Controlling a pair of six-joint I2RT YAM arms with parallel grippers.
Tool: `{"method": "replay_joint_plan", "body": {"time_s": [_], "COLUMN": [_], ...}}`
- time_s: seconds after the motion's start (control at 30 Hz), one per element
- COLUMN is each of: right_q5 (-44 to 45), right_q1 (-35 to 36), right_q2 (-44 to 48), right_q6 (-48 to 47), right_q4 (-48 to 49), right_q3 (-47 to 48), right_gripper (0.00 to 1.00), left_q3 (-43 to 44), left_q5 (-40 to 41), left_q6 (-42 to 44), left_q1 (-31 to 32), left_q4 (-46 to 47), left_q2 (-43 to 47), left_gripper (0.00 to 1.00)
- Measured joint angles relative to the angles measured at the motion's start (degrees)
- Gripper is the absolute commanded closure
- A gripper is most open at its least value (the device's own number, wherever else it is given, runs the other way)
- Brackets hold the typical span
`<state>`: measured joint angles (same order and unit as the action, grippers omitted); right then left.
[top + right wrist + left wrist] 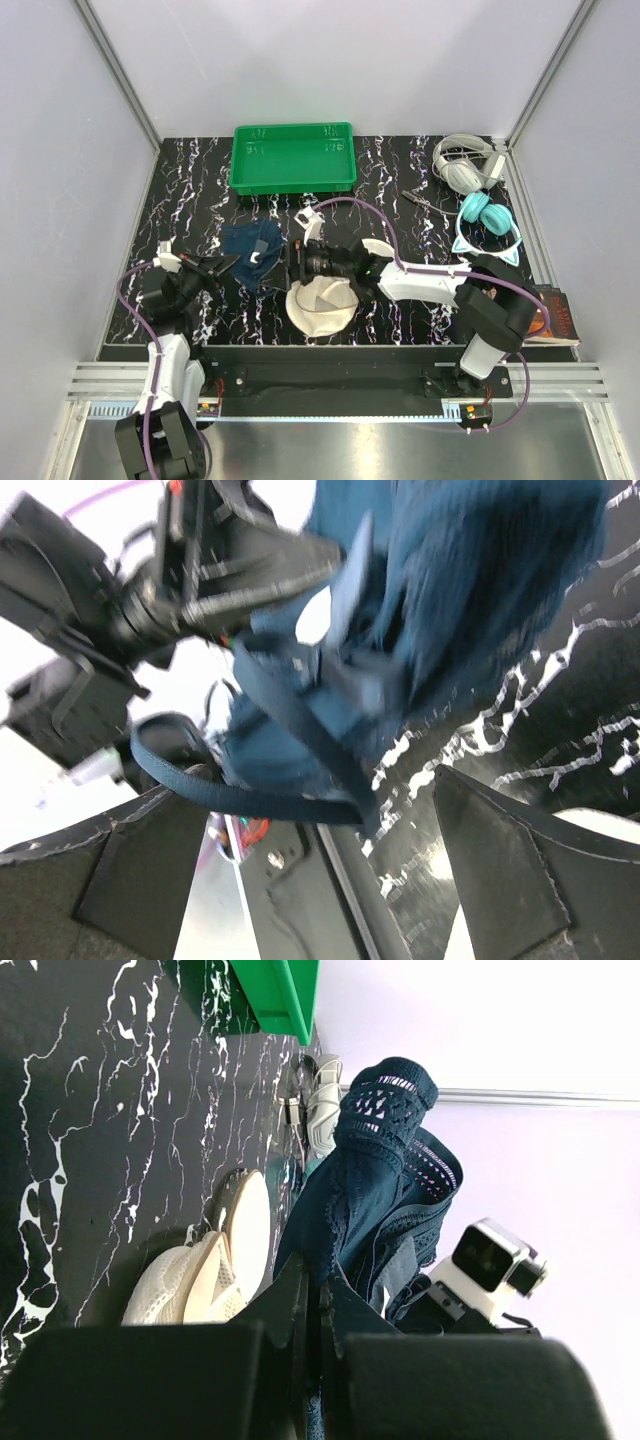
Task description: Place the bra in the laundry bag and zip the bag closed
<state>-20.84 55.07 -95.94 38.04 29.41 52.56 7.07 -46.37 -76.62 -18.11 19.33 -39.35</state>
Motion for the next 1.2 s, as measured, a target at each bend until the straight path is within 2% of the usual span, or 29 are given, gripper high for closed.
{"method": "replay_joint_plan", "body": {"time_s": [0.6, 0.63, 0.67, 0.77, 0.87, 0.9, 0.93, 0.97, 1.0, 1.03, 1.1, 1.13, 1.2], "right_q5": [5.1, 5.3, 5.5, 6.3, 6.6, 6.8, 6.8, 6.9, 7.1, 7.4, 7.8, 7.9, 8.2], "right_q1": [-0.7, -0.8, -0.8, -0.9, -1.1, -1.2, -1.2, -1.3, -1.5, -1.6, -2.0, -2.3, -3.1], "right_q2": [-5.8, -6.0, -6.3, -7.3, -8.2, -8.5, -8.8, -8.9, -9.0, -9.0, -9.0, -9.0, -8.8], "right_q6": [10.0, 10.3, 10.7, 11.7, 12.6, 12.9, 13.0, 13.1, 13.3, 13.3, 13.5, 13.6, 13.2], "right_q4": [1.2, 1.2, 1.0, 0.9, 0.8, 0.6, 0.4, -0.1, -0.6, -1.0, -1.9, -2.6, -5.1], "right_q3": [8.1, 8.5, 9.0, 10.1, 10.2, 10.2, 10.2, 10.2, 10.2, 10.2, 10.2, 10.2, 10.2], "right_gripper": [0.0, 0.03, 0.15, 0.31, 0.46, 0.58, 0.64, 0.73, 0.87, 0.93, 0.97, 0.98, 1.0], "left_q3": [-2.1, -2.1, -2.1, -2.1, -1.8, -1.5, -1.2, -0.9, -0.5, 0.0, 1.0, 1.7, 3.5], "left_q5": [-1.7, -1.8, -1.9, -2.9, -3.6, -3.8, -3.9, -4.0, -4.0, -4.2, -4.5, -4.6, -4.6], "left_q6": [-3.0, -3.0, -3.0, -2.9, -1.1, 0.2, 1.1, 2.2, 3.3, 4.4, 6.9, 8.1, 10.9], "left_q1": [0.0, 0.0, 0.0, 0.2, 0.6, 0.8, 0.9, 1.0, 1.2, 1.5, 2.2, 2.4, 3.0], "left_q4": [3.4, 3.6, 3.9, 4.4, 3.0, 1.6, 0.7, -0.5, -1.5, -3.1, -5.9, -7.3, -10.2], "left_q2": [1.5, 1.5, 1.5, 1.5, 1.5, 1.5, 1.5, 1.5, 1.7, 1.9, 2.5, 2.6, 2.8], "left_gripper": [1.0, 1.0, 1.0, 1.0, 0.9, 0.85, 0.71, 0.65, 0.61, 0.54, 0.49, 0.32, 0.23]}}
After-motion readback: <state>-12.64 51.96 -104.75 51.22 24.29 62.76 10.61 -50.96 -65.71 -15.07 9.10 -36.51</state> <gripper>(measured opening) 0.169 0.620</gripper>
